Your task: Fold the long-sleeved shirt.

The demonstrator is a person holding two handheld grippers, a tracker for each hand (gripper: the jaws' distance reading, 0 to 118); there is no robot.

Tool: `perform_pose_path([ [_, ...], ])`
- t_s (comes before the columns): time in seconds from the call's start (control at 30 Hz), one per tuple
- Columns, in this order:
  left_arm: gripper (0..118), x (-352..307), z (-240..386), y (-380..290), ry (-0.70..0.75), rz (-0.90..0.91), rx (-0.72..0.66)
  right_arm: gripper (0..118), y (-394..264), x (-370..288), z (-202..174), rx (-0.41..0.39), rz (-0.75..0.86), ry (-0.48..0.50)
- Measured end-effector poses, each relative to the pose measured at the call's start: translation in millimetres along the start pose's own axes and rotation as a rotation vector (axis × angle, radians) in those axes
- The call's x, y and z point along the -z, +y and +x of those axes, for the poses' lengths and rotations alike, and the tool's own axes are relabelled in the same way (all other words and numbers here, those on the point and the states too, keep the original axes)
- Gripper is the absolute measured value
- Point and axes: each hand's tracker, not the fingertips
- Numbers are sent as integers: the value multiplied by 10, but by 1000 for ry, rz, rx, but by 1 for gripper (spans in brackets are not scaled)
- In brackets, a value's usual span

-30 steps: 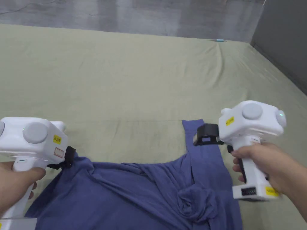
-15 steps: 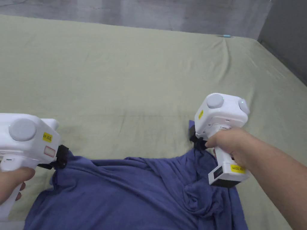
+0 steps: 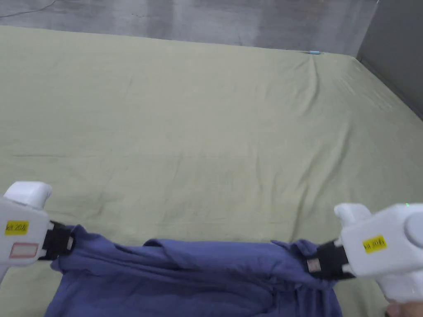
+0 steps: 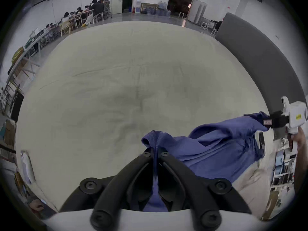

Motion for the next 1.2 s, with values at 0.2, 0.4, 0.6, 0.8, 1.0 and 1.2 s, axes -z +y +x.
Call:
perform_pose_path([
  [0.2, 0, 201, -14, -638, 40, -109, 18, 1, -580, 306, -6, 35, -96, -7],
  [0.4, 0, 320, -177, -963, 20, -127, -98, 1, -770, 363, -42, 30, -119, -35],
  [0.6, 0, 283, -287, -1144, -3, -103, -181, 1, -829, 415, -17, 17, -158, -67],
  [0.8, 0, 446, -232, -1219, 5, -84, -208, 5, -821, 618, 47, 49, -170, -63],
  [1.0, 0, 61, -98, -1063, -7, -37, -199, 87, -800, 86, -23, 91, -58, -7],
  [1.2, 115, -504, 110, -1161, -54, 108, -200, 102, -1018, -766, -301, 106, 205, 84],
])
